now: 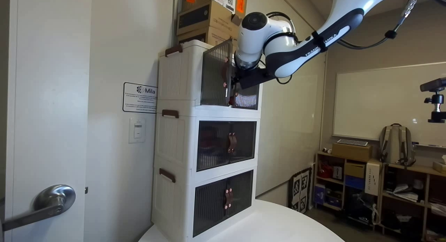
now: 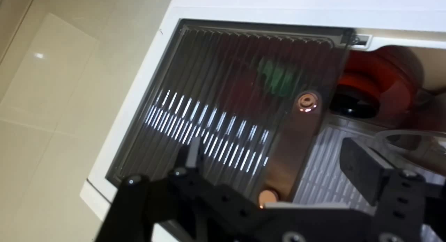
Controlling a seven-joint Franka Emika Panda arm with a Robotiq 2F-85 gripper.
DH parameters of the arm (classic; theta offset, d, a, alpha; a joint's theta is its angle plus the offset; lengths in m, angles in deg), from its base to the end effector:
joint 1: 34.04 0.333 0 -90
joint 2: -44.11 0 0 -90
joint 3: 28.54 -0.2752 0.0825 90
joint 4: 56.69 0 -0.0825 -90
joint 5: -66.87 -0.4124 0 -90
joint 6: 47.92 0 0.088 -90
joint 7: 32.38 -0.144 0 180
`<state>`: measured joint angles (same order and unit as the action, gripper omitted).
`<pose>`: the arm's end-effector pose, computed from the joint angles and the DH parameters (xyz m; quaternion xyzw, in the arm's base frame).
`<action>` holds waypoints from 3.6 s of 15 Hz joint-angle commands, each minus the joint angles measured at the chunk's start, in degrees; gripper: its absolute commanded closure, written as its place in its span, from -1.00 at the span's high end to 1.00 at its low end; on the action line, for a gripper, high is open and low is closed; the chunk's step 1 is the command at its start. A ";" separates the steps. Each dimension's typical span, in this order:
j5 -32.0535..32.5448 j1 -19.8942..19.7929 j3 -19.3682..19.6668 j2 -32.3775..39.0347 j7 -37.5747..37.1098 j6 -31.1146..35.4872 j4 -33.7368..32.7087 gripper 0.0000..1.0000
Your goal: Open the doors of the topmost shelf
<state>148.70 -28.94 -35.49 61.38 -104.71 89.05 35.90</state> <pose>0.7224 0.1116 0.4483 0.8225 -0.0673 0.4943 0.2730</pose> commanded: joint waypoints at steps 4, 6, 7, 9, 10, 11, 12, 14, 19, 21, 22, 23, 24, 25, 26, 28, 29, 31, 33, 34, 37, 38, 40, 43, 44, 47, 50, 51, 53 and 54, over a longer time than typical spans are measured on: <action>0.25 1.24 2.81 2.86 -1.76 -2.73 -5.20 0.34; 0.24 1.45 2.88 2.64 -1.85 -2.60 -4.83 0.04; 0.10 1.50 2.91 2.53 -1.89 -2.59 -4.72 -0.11; 0.04 1.29 3.22 2.29 -1.97 -2.59 -4.48 -0.43; 0.06 1.22 3.45 2.16 -2.11 -2.59 -4.40 -0.59; 0.08 1.18 3.58 2.00 -2.30 -2.50 -4.25 -0.72; 0.06 1.19 3.61 1.85 -2.59 -2.41 -4.01 -0.79; -0.08 1.05 3.78 1.26 -3.33 -2.28 -3.25 -0.87; -2.01 0.10 4.10 -2.30 -3.49 -1.65 1.18 -0.84; -3.08 -0.27 4.43 -4.76 -3.91 -1.85 4.17 -0.84; -3.66 -0.56 4.75 -6.05 -4.27 -2.17 5.83 -0.84; -3.84 -0.91 5.18 -7.64 -4.92 -2.54 7.73 -0.84; -4.01 -1.16 5.44 -9.17 -5.44 -2.86 9.42 -0.85; -4.47 -1.44 5.51 -11.03 -5.99 -2.95 11.62 -0.84; -5.17 -1.69 5.59 -12.87 -6.57 -3.47 13.62 -0.84; -6.41 -2.25 5.79 -16.92 -8.26 -4.56 18.15 -0.84; -6.93 -2.64 5.96 -18.92 -8.92 -5.35 20.22 -0.84; -7.58 -3.58 6.37 -22.37 -10.24 -6.89 23.63 -0.84; -8.28 -4.75 7.02 -25.68 -11.23 -7.99 26.55 -0.84; -8.67 -5.40 7.47 -27.03 -11.53 -8.22 27.76 -0.84; -9.82 -6.97 8.59 -29.88 -11.85 -8.47 30.14 -0.61; -10.25 -7.39 8.92 -30.46 -11.73 -8.46 30.55 -0.31; -11.41 -8.15 9.62 -31.06 -11.51 -8.08 30.79 -0.12; -22.09 -7.83 12.22 -31.06 -3.12 -3.47 30.79 0.35; -25.44 -7.78 12.57 -31.00 -0.35 -2.09 30.80 0.47; -37.93 -7.30 12.54 -31.26 11.13 1.62 30.67 0.89; -50.98 -4.05 13.48 -32.48 24.22 0.66 29.77 1.00; -55.09 -2.81 13.76 -33.15 28.48 -0.22 29.38 1.00; -63.17 -0.22 14.26 -35.16 36.79 -2.51 28.61 1.00; -67.91 -2.49 10.97 -36.35 40.95 -3.79 28.80 1.00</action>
<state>91.31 -31.85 -22.60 28.60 -74.97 89.02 65.10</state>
